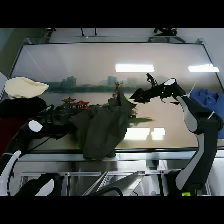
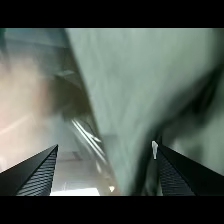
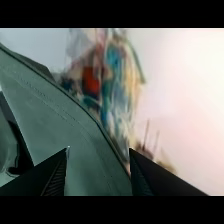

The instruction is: Fold the shirts.

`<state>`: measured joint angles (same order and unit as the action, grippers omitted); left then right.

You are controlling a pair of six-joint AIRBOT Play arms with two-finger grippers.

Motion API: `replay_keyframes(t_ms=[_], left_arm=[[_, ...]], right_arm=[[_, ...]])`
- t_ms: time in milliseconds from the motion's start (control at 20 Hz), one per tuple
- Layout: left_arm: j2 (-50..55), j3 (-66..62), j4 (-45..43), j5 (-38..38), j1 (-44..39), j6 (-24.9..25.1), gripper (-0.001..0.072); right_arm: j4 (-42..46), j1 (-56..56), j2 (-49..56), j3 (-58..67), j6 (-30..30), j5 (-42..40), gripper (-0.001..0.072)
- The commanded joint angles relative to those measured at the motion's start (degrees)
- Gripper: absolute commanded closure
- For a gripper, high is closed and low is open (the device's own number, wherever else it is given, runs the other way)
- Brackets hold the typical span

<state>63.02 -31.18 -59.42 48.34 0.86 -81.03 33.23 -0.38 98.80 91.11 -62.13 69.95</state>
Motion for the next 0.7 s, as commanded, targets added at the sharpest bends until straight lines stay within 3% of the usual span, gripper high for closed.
replay_keyframes(t_ms=[0,50,100,200,250,350,550,650], left_arm=[[9.0,-3.4,2.5,-6.2,-2.4,2.4,0.0058],[11.1,-4.9,2.5,-6.0,-2.5,2.4,0.0058],[12.9,-6.5,2.5,-5.3,-2.5,2.4,0.0114],[15.3,-9.2,2.5,-3.7,-2.5,2.4,0.0404],[15.8,-10.0,2.5,-3.4,-2.5,2.6,0.05],[15.7,-11.2,2.5,-2.9,-2.5,2.6,0.0694],[15.7,-14.3,2.4,-0.2,-2.4,2.8,0.0696],[15.6,-15.7,2.4,1.7,-2.4,3.2,0.0695]], right_arm=[[-4.7,0.6,1.1,0.5,2.4,-0.1,0.0236],[-6.0,0.8,1.0,0.5,2.6,0.7,0.0311],[-7.4,1.0,1.0,0.5,3.6,1.9,0.0409],[-7.9,1.6,1.0,0.5,3.9,4.1,0.0404],[-7.7,1.8,1.0,0.5,5.0,4.0,0.0401],[-7.5,2.1,1.1,0.5,6.8,3.8,0.0298],[-6.5,4.5,1.2,1.9,11.7,-1.4,0.0295],[-2.8,5.8,1.8,5.2,12.0,-3.2,0.0201]])
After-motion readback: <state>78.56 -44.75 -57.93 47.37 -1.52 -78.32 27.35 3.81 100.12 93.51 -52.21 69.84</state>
